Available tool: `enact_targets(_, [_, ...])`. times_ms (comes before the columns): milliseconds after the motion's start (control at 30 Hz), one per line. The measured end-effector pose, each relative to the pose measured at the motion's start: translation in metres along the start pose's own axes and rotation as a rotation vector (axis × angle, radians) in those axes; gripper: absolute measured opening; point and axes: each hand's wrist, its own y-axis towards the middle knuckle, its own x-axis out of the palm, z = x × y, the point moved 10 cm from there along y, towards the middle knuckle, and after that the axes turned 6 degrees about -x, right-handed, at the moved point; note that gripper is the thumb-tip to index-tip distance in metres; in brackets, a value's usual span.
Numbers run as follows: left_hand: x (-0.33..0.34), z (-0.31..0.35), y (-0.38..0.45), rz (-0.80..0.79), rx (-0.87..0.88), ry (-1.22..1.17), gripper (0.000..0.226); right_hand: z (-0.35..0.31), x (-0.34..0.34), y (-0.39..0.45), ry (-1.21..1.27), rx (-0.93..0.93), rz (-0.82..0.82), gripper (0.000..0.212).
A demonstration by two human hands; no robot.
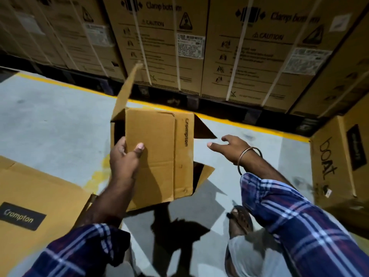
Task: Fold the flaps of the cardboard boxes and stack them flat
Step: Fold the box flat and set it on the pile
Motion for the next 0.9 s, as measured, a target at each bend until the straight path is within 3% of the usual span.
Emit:
enact_targets(200, [-0.022,0.004,0.017,0.09,-0.103,-0.31,0.029,-0.025,0.01,0.005,0.275,-0.124,-0.026,0.069])
enact_targets(367, [-0.013,-0.003,0.014,0.039,-0.166,-0.375,0.02,-0.044,0.035,0.003,0.31,-0.215,-0.127,0.052])
enact_targets(533, [0.0,-0.02,0.006,0.057,-0.24,-0.387,0.036,-0.037,0.034,0.001,0.438,-0.141,-0.126,0.083])
enact_targets(700, [0.027,-0.042,-0.016,-0.008,-0.254,-0.361,0.041,-0.028,0.01,0.006,0.355,-0.105,0.059,0.113])
enact_targets(800, [0.042,-0.056,-0.034,-0.058,-0.248,-0.283,0.042,-0.024,0.0,0.004,0.478,-0.049,0.159,0.093])
enact_targets(900, [0.051,-0.064,-0.047,-0.127,-0.241,-0.214,0.057,-0.019,0.007,0.003,0.697,-0.011,0.203,0.083])
